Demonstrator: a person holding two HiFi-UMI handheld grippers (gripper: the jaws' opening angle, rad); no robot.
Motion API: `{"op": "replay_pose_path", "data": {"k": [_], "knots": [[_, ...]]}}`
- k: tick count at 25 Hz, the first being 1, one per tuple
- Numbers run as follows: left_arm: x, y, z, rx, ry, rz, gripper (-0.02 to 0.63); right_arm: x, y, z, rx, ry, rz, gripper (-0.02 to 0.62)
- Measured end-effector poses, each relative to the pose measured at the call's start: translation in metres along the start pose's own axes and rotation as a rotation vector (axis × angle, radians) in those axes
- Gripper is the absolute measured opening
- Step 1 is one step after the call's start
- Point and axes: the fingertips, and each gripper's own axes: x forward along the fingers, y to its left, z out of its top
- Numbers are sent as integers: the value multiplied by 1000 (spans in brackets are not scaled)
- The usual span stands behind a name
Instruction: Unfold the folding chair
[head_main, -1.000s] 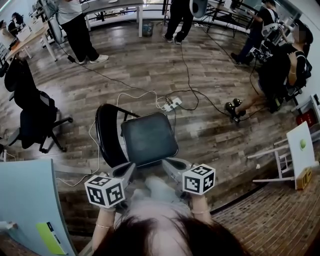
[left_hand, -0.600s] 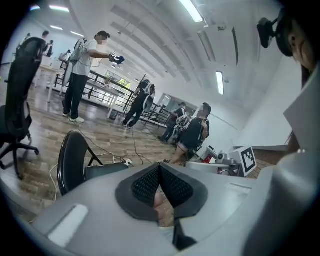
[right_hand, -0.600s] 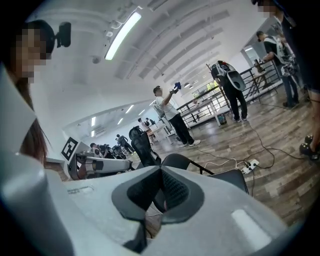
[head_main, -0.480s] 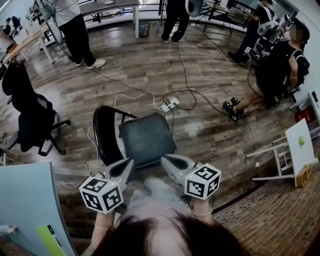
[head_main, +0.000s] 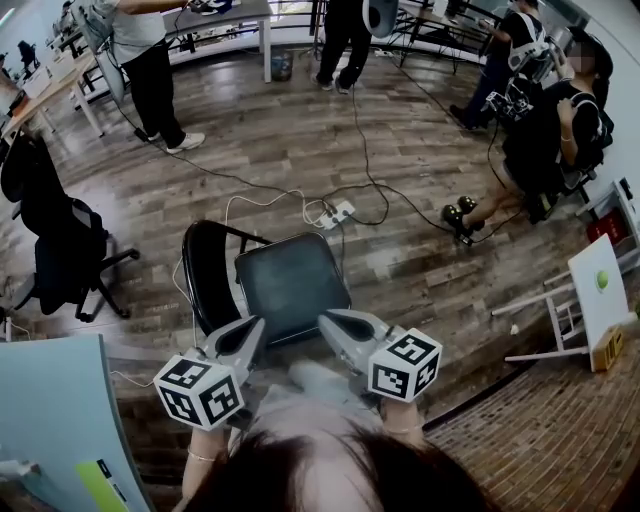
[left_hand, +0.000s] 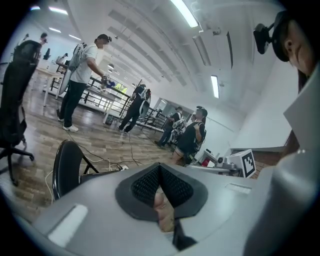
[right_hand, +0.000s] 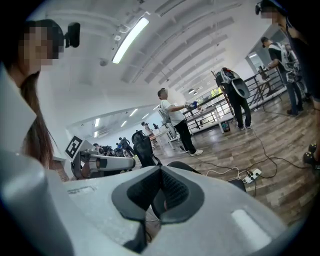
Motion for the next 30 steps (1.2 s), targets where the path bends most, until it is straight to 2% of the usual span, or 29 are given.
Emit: {"op": "replay_pose_path", "data": {"k": [10, 21, 30], "knots": [[10, -5, 9, -3, -7, -34, -3, 2, -3, 3, -57, 0, -13, -6], [18, -5, 8, -12, 13, -47, -3, 2, -8, 0, -34, 15, -4, -6], [26, -5, 8, -11, 33, -55, -3, -1, -22, 8, -12, -18, -42, -7]]}}
